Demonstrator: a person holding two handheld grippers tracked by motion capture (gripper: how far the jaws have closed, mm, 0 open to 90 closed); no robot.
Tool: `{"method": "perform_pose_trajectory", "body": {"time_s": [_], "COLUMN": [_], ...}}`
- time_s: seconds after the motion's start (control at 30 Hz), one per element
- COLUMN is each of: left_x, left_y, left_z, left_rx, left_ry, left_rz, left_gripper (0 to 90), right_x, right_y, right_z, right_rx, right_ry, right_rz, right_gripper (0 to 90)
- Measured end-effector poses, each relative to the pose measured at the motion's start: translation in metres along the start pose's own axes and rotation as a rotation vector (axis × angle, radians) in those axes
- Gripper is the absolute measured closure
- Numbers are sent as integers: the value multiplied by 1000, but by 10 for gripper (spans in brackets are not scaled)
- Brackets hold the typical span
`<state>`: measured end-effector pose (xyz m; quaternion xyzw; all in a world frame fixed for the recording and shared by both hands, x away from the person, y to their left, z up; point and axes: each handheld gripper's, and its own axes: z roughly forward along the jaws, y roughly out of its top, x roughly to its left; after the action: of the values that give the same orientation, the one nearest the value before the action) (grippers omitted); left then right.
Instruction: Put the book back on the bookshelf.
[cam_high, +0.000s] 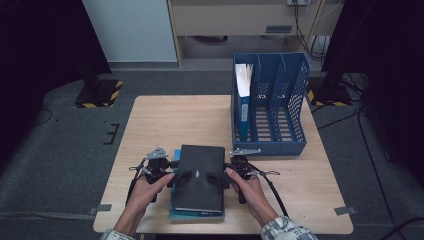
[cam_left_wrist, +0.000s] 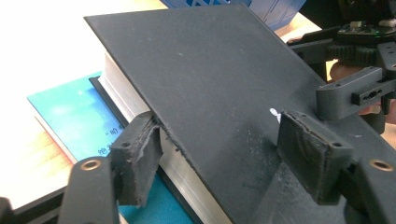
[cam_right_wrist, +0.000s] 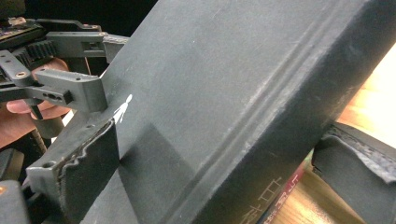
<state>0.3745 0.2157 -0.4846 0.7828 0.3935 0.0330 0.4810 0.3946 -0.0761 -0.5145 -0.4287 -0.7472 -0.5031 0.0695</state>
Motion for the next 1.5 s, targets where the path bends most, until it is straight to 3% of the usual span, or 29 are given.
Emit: {"method": "perform_pose_trajectory", "body": {"time_s": [0.4, 0.8, 1.27, 1.5], "left_x": [-6, -10, -11, -11], "left_y": [9, 16, 30, 39], "left_z": [-14, -27, -34, -37], "left_rx": [-47, -75, -100, -97], "left_ry": [31, 48, 57, 85], "left_rz": [34, 54, 73, 91], "left_gripper": [412, 477, 540, 552], "right_x": [14, 23, 30, 34], "right_y": [14, 27, 43, 54], "right_z": [-12, -20, -24, -23], "right_rx": [-39, -58, -66, -78], "right_ry": [-48, -52, -70, -97], "right_rz": [-69, -144, -193, -218], "right_gripper": [85, 140, 173, 186]}}
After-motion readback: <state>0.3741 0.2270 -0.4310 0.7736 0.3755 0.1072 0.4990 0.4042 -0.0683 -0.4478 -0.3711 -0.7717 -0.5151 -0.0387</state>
